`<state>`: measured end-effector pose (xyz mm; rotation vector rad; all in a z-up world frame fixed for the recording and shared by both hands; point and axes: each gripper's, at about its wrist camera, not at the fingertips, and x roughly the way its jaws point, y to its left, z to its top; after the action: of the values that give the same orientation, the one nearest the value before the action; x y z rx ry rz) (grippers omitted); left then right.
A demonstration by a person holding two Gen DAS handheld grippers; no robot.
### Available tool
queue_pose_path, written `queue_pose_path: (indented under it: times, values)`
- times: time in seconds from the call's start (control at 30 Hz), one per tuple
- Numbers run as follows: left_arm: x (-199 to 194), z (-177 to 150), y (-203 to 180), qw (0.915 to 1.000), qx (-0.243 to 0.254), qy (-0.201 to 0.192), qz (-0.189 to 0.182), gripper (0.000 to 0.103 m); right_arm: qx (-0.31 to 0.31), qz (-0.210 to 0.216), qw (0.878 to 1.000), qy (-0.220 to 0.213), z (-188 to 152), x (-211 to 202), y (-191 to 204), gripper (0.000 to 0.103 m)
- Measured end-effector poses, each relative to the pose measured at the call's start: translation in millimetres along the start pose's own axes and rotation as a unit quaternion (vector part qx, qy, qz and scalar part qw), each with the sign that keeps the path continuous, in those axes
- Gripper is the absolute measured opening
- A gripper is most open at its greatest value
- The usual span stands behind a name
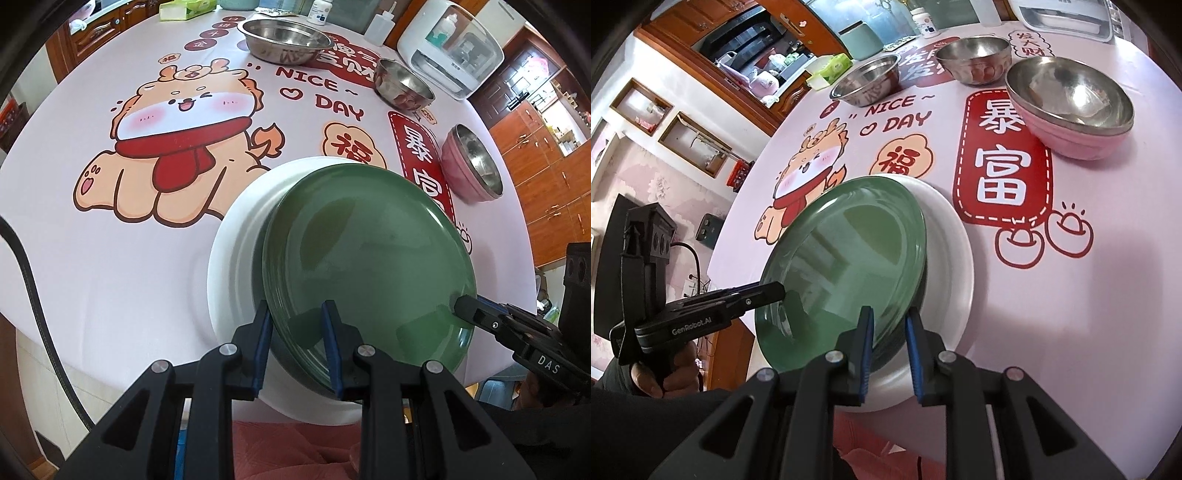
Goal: Organize plates and bowls
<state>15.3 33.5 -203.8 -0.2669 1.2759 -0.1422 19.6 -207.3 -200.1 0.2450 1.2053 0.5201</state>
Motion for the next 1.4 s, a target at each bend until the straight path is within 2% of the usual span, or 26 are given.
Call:
queue_pose_path:
  times: [0.3,0.43,0.57,0.6,0.73,0.87,1.03,1.4]
  values:
    - [-2,0,0,1.0,0.0,-0.001,0.003,0.025,-0.021,-0.029,0.999,0.022,0,8,8,0.02]
    - [-4,-1,2,1.0,-0.006,-0.004,0.006,0.025,-0.039,-0.029,0.998,0.036,-1,11,14,0.032]
    - [-6,-2,5,0.9999,-0.012,-0.004,0.01,0.025,-0.052,-0.032,0.997,0.042,0,12,19,0.038]
    - [-8,-2,5,0.9999,-0.013,-0.008,0.005,0.025,-0.054,-0.034,0.997,0.041,1,11,19,0.045]
    - [-13,-1,2,0.9997,-0.009,-0.019,0.009,0.026,-0.058,-0.029,0.997,0.032,6,8,20,0.052]
    - [-22,3,1,0.9993,-0.006,-0.035,0.014,0.027,-0.056,-0.03,0.998,0.026,13,7,19,0.055]
    - [-32,11,4,0.9983,-0.007,-0.054,0.023,0.029,-0.062,-0.026,0.998,-0.004,23,-3,22,0.065]
    - [-46,30,9,0.9959,-0.012,-0.078,0.044,0.031,-0.073,-0.024,0.996,-0.039,41,-7,30,0.066]
